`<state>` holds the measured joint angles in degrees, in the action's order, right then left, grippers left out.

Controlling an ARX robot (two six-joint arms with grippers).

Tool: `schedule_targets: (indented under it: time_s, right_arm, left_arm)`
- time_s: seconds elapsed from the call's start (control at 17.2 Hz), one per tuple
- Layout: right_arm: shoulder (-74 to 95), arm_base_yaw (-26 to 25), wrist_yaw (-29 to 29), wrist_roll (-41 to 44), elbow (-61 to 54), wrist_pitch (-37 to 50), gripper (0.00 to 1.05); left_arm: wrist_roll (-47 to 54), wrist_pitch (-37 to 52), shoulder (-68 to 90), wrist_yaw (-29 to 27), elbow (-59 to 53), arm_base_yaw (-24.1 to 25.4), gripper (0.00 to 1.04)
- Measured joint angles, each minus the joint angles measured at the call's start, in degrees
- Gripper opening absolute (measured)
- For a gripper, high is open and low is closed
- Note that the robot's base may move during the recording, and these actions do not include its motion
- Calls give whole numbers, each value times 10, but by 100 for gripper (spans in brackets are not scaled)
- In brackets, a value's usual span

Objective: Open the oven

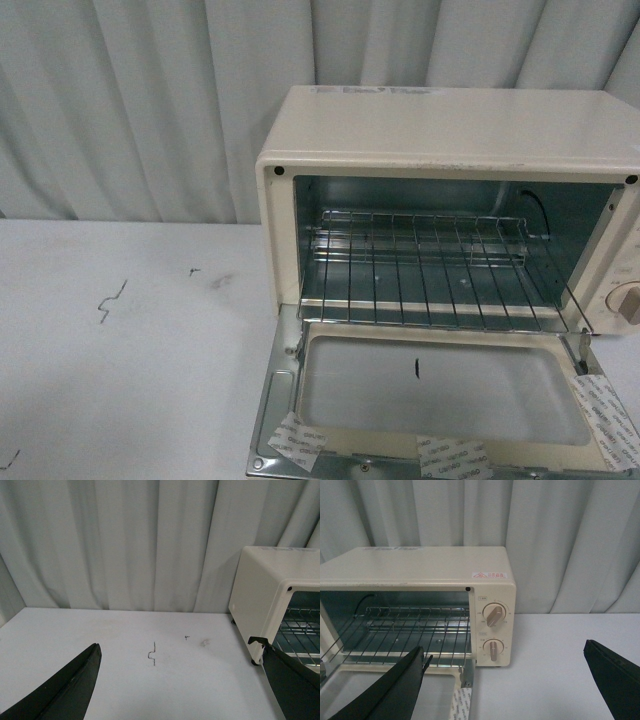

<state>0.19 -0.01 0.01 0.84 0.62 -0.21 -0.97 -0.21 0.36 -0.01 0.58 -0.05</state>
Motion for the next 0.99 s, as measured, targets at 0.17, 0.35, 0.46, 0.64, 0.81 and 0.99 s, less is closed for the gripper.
schedule_targets:
  time_s: [0.17,0.35,0.46,0.64,0.81,0.99]
  right_arm:
    - [0,0,0,0,0,0,98]
    - [0,0,0,0,0,0,98]
    - [0,0,0,0,0,0,98]
    - [0,0,0,0,0,0,98]
    - [0,0,0,0,0,0,98]
    - [0,0,0,0,0,0,98]
  left_arm:
    - [0,0,0,0,0,0,98]
    - [0,0,0,0,0,0,98]
    - [0,0,0,0,0,0,98]
    - [0,0,0,0,0,0,98]
    - [0,0,0,0,0,0,98]
    - [0,0,0,0,0,0,98]
